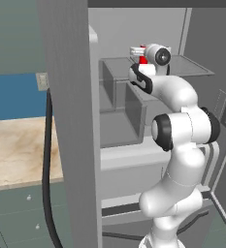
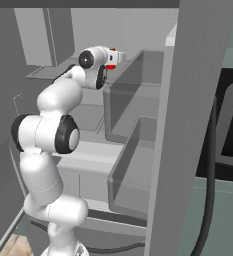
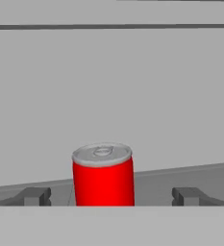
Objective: Open the fridge, grab two sodas, and place both sodas inside the bowl with ice on the dining counter.
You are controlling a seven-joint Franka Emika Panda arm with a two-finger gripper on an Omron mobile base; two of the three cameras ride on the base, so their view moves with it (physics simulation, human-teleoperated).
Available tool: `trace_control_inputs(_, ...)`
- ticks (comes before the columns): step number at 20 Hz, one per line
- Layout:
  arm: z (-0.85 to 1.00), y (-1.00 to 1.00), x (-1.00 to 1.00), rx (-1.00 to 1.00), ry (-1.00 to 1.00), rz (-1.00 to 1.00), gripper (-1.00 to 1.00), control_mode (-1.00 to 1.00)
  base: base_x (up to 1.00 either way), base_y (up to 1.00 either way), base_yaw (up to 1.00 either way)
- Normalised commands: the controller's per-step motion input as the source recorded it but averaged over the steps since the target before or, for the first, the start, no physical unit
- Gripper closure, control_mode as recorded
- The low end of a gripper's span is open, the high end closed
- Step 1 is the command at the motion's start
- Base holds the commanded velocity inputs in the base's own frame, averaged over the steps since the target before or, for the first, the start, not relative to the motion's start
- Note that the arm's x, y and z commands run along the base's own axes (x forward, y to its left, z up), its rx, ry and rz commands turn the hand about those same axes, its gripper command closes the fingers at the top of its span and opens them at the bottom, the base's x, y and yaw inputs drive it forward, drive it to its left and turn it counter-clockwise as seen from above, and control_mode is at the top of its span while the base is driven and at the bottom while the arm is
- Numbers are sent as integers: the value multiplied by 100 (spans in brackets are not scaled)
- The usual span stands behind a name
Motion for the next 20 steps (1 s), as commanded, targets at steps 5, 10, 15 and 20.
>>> trace_control_inputs(5, -1, 0, 17, 0, 0, 0, -100, -100, 0, 0, 0)
trace_control_inputs(10, -4, 0, 20, 0, 1, 0, -100, -100, 0, 0, 0)
trace_control_inputs(15, -7, -1, 26, 0, 3, 0, -100, -100, 0, 0, 0)
trace_control_inputs(20, -11, -8, 32, 0, 4, 0, -100, -100, 0, 0, 0)
